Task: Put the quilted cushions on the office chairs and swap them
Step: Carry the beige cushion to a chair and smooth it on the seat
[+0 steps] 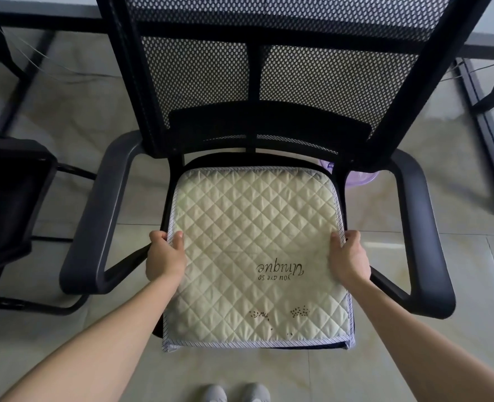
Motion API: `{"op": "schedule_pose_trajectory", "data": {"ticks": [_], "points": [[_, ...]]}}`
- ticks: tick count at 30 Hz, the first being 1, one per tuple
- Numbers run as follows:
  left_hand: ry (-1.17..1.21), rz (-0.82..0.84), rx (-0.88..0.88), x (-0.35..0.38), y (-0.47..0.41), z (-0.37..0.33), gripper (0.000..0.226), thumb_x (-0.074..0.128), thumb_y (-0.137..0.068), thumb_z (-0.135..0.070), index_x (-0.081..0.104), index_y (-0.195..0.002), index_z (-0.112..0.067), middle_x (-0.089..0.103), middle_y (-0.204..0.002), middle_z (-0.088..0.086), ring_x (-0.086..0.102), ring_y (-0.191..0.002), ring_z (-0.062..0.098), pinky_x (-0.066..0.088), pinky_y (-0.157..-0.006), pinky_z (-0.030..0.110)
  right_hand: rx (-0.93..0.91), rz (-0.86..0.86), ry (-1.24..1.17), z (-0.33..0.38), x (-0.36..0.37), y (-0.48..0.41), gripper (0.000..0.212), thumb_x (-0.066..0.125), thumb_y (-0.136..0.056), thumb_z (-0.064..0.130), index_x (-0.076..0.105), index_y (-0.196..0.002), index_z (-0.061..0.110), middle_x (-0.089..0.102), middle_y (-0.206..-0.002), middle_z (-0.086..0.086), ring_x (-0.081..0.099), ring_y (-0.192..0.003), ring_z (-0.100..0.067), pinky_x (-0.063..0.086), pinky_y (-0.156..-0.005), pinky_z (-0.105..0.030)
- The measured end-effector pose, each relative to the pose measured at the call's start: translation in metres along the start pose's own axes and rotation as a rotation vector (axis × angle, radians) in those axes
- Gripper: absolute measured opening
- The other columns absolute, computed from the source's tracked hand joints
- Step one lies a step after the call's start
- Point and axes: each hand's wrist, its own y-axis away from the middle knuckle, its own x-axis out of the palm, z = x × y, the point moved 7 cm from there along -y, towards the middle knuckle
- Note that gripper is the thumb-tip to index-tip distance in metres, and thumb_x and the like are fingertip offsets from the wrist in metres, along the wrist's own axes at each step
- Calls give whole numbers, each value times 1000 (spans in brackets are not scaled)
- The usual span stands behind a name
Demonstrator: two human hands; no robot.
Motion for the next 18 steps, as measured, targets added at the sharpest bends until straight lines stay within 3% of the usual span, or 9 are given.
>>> {"op": "schedule_pose_trajectory", "data": {"ticks": [2, 5, 11, 15, 18], "points": [[5, -18, 25, -3, 2, 1, 40, 46, -92, -42, 41, -115, -10, 61, -100, 14, 58, -79, 33, 49, -67, 43, 18, -14, 24, 1, -4, 2, 48, 29, -95, 49, 35, -125, 12, 60, -121, -20, 58, -105, -39, 40, -78, -41], [-33, -74, 100, -11, 4, -6, 42, 51, -91, -34, 42, -124, -9, 51, -126, 16, 59, -99, 37, 47, -68, 42, -20, -66, 114, 15, -12, 5, 51, 32, -95, 45, 29, -133, 12, 49, -132, -17, 54, -112, -37, 42, -84, -43], [-159, -141, 404, -4, 10, -55, 42, 52, -90, -26, 45, -128, -8, 43, -139, 17, 47, -123, 35, 42, -98, 47, -406, -143, 326, 85, -6, 12, 50, 29, -97, 40, 30, -140, 15, 36, -145, -9, 33, -134, -26, 28, -109, -40], [-184, -55, 631, 29, 13, -103, 47, 41, -95, -27, 36, -139, -12, 25, -156, 8, 22, -145, 26, 21, -119, 43, -627, -39, 387, 131, 32, 6, 51, 22, -99, 38, 25, -147, 22, 16, -159, 0, 5, -148, -19, 1, -121, -40], [-247, 38, 822, 62, 19, -140, 50, 29, -99, -27, 24, -147, -16, 13, -160, 2, 7, -149, 19, 2, -122, 36, -764, -3, 426, 163, 60, 2, 50, 17, -100, 34, 19, -149, 24, 11, -160, 1, -2, -148, -17, -7, -121, -39]]}}
